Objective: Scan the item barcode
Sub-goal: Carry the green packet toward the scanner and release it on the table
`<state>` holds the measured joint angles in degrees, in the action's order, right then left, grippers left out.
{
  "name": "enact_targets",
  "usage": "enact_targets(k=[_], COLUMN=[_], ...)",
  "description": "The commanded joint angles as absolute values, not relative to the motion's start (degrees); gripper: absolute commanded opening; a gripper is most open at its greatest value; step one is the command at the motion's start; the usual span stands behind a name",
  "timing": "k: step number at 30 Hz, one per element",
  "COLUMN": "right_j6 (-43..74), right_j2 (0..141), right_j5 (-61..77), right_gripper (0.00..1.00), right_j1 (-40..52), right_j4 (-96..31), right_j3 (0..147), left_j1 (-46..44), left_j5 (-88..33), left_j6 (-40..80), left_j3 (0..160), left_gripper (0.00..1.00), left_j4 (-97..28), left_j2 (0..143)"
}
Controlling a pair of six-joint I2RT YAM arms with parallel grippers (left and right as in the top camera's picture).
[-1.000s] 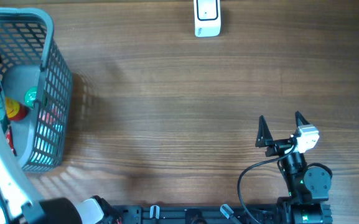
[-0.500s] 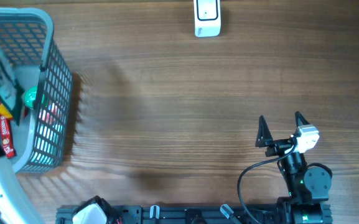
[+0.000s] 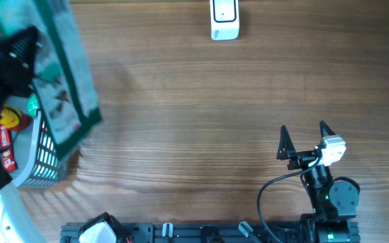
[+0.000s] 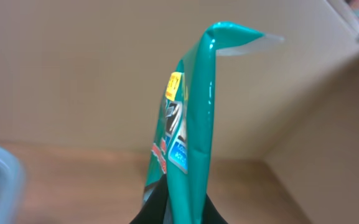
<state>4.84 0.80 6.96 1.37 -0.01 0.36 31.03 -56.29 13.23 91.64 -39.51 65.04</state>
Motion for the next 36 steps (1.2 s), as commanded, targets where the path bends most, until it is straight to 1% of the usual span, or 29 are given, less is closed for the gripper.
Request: enact_targets(k=[1, 4, 12, 15, 19, 23, 26, 30, 34, 36], right_j6=[4.51, 4.51, 4.49, 4.49, 4.51, 4.51, 4.49, 4.49, 4.49, 4.51], right_j2=[0.64, 0.64, 0.64, 0.64, 0.64, 0.64, 0.64, 0.64, 0.64, 0.64], right_j5=[5.91, 5.91, 5.91, 5.91, 5.91, 5.91, 5.91, 5.91, 5.91, 5.91], right_gripper=[1.00, 1.00, 1.00, 1.00, 1.00, 1.00, 1.00, 1.00, 1.00, 0.99], right_j1=[1.61, 1.61, 1.61, 1.61, 1.61, 1.61, 1.61, 1.61, 1.61, 1.61], right_j4=[0.32, 0.34, 0.32, 0.32, 0.32, 0.32, 0.32, 0.32, 0.32, 0.32], right_j3=[0.30, 0.30, 0.30, 0.30, 0.30, 0.30, 0.30, 0.30, 0.30, 0.30], left_j1=[27.57, 22.90, 8.49, 2.15, -5.82, -13.58, -17.69, -22.63, -25.50, -26.48], left_j5=[-63.37, -63.37, -62.63, -58.67, -49.63, -47.62, -46.11, -40.93, -40.36, -40.12], left_j6=[13.69, 13.67, 6.17, 6.15, 6.20, 6.17, 6.15, 6.17, 6.17, 6.17], left_j3=[92.14, 91.96, 91.70, 91.70, 91.61, 90.96, 90.94, 90.91, 90.91, 90.91], left_gripper=[0.04, 0.04, 0.04, 0.04, 0.04, 0.04, 0.04, 0.04, 0.04, 0.08], left_j4=[-45.95, -50.96, -54.85, -54.94, -54.94, -54.76, -54.46, -52.25, -49.82, -48.82], left_j2=[66.67, 68.95, 76.55, 80.62, 86.35, 92.99, 97.58, 104.36, 109.67, 111.96])
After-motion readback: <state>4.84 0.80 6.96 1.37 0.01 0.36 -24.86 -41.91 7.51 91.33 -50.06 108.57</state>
